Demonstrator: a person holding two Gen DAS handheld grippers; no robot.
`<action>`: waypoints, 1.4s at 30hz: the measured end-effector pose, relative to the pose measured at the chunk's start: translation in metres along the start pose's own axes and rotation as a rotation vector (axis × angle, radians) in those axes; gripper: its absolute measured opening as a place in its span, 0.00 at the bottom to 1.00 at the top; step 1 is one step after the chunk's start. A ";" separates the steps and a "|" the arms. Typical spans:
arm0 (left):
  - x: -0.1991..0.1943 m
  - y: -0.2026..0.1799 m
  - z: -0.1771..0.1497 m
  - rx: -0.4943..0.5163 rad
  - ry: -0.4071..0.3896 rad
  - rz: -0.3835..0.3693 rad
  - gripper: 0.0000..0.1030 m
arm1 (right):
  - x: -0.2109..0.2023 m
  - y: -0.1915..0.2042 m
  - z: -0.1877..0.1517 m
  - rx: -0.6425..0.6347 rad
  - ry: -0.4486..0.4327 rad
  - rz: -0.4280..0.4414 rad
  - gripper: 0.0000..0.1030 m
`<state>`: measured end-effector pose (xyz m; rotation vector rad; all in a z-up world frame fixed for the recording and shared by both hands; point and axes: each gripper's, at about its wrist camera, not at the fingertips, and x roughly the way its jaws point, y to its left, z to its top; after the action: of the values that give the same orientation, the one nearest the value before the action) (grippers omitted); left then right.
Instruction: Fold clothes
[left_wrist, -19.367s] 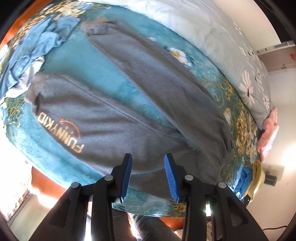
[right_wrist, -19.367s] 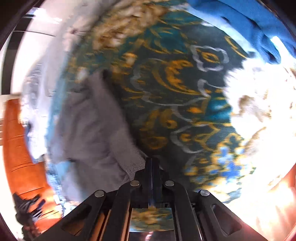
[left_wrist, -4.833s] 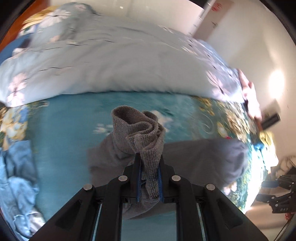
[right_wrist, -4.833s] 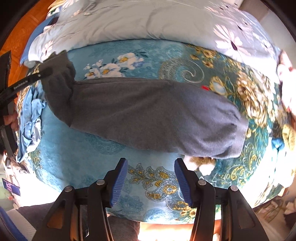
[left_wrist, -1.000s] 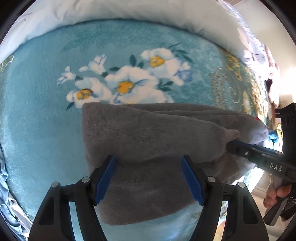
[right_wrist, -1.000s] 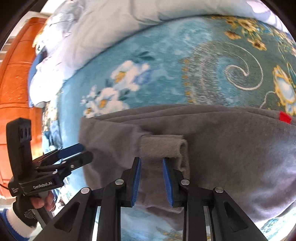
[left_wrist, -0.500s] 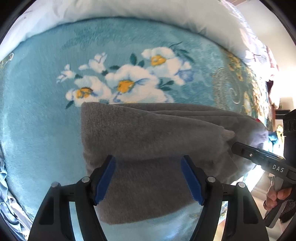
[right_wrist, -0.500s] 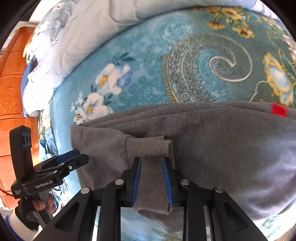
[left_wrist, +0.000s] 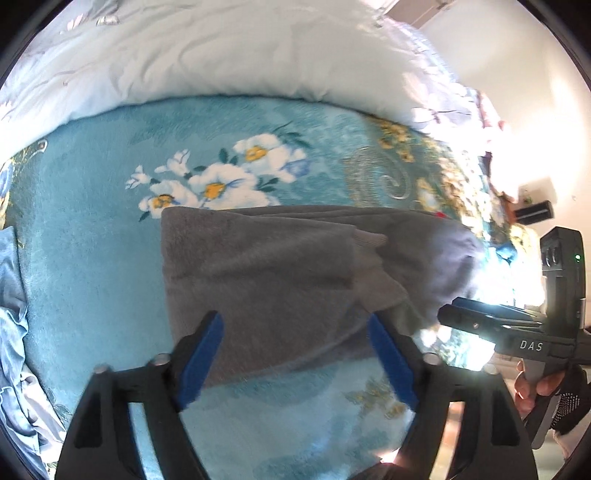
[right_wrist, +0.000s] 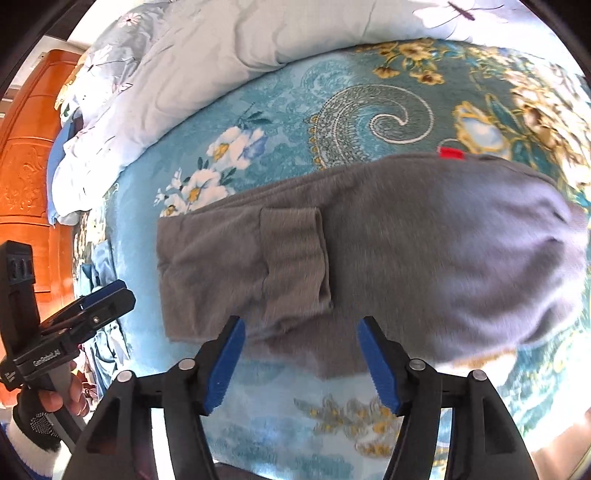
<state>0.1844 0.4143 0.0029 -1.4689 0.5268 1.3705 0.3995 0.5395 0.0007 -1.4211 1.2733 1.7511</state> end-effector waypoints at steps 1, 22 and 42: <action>-0.004 -0.003 -0.004 0.010 -0.014 -0.009 0.86 | -0.005 0.003 -0.006 0.003 -0.009 -0.007 0.74; -0.055 -0.079 -0.056 0.183 -0.194 -0.035 0.98 | -0.078 -0.031 -0.094 0.077 -0.222 -0.105 1.00; -0.034 -0.177 -0.043 0.161 -0.165 0.193 1.00 | -0.058 -0.261 -0.048 0.292 -0.278 0.182 1.00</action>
<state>0.3453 0.4358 0.0929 -1.1883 0.6698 1.5468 0.6597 0.6103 -0.0295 -0.8891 1.4667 1.7199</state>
